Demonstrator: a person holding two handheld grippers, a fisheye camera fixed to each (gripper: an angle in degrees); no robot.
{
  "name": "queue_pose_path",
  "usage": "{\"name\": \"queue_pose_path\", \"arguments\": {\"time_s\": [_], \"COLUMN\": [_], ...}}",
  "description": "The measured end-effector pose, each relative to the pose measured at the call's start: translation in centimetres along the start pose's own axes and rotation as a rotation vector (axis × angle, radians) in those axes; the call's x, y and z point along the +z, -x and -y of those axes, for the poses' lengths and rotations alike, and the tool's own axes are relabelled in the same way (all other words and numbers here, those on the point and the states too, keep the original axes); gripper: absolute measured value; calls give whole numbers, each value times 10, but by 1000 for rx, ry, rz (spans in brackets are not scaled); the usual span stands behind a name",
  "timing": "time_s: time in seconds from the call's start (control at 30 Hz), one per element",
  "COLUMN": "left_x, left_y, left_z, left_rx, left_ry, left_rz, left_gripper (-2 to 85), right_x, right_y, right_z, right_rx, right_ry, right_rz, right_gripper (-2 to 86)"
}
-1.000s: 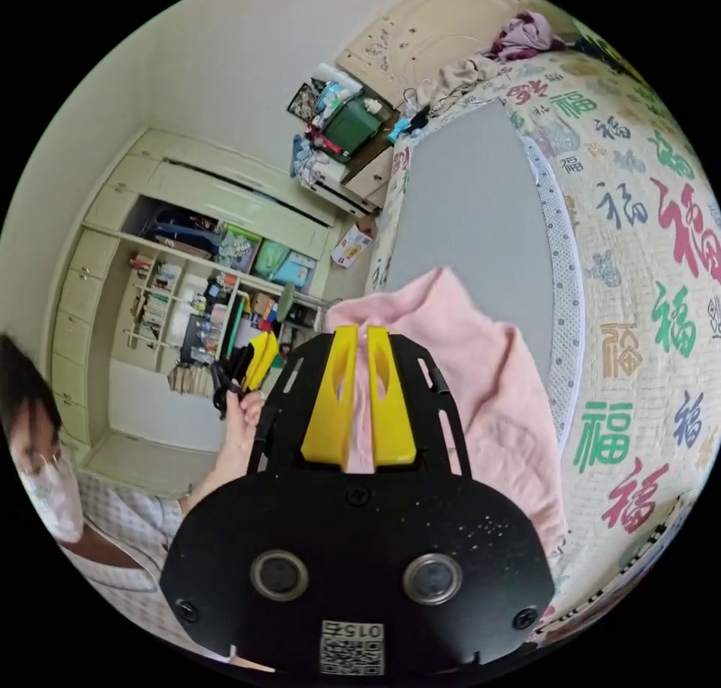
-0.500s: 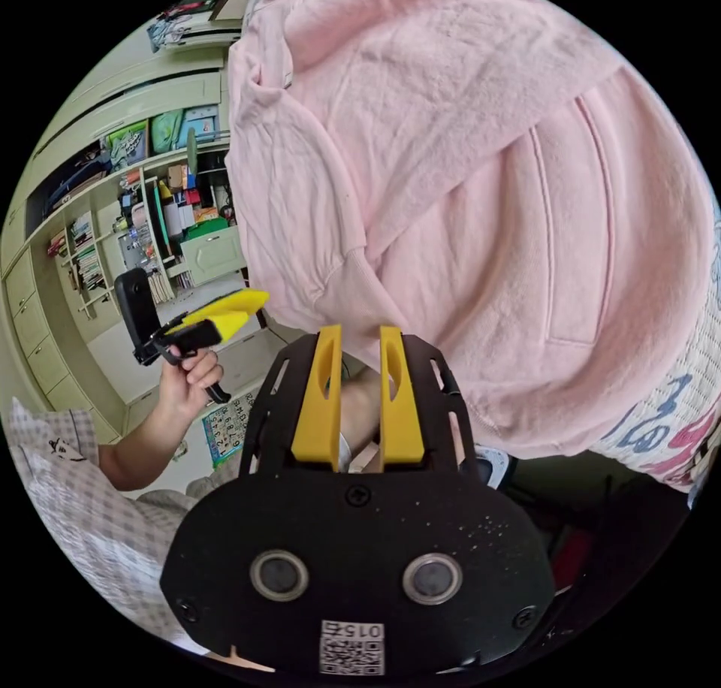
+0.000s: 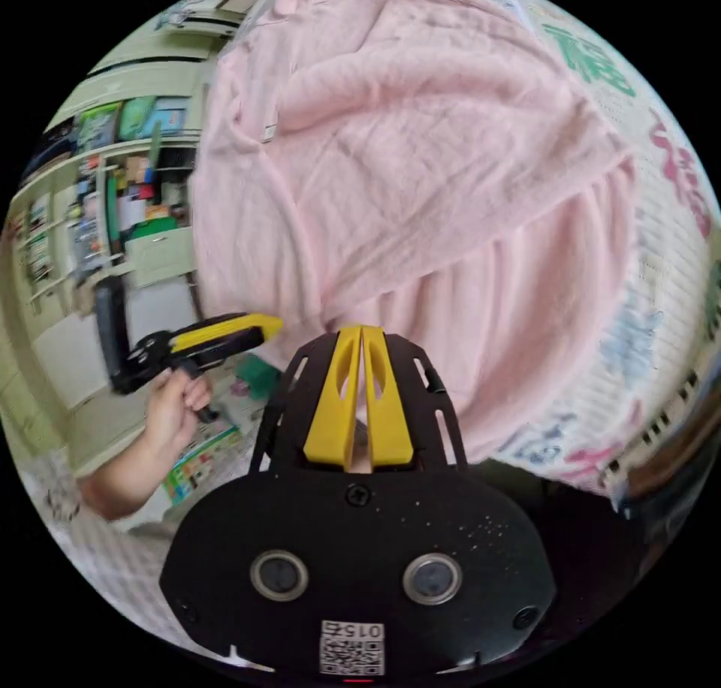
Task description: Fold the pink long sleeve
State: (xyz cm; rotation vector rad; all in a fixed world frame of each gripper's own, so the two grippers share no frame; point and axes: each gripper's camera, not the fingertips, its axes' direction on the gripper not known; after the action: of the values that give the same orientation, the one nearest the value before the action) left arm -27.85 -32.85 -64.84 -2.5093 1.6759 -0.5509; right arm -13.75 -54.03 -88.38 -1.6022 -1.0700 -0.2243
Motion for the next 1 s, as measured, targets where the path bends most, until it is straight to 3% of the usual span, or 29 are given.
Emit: {"name": "queue_pose_path", "arguments": {"time_s": [0.03,0.1,0.17,0.3,0.37,0.63,0.77,1.0], "left_x": [0,-2,-3,-5,-6,9,13,19], "left_y": [-1,0,5,20,25,35,34,41], "left_z": [3,7,12,17,17,13,12,11], "left_rx": [-9,-10,-27,-100,-114,-161,-175,-223], "left_ry": [-11,-32,-40,-44,-45,6,15,7], "left_rz": [-58,-153,-211,-244,-242,-265,-269,-325], "left_gripper": [-3,-6,-8,-9,-9,-9,-9,-9], "right_x": [1,16,35,82,95,132,151,186], "right_y": [-2,-23,-45,-96,-104,-103,-97,-84], "right_z": [1,11,22,37,39,23,14,11], "right_rx": [-48,-145,-162,11,-1,-122,-327,-320], "right_ry": [-5,20,46,120,120,148,206,155], "right_rz": [125,628,843,825,984,1157,1219,1154], "right_gripper": [-5,-5,-5,-5,-5,0,-4,-5]}}
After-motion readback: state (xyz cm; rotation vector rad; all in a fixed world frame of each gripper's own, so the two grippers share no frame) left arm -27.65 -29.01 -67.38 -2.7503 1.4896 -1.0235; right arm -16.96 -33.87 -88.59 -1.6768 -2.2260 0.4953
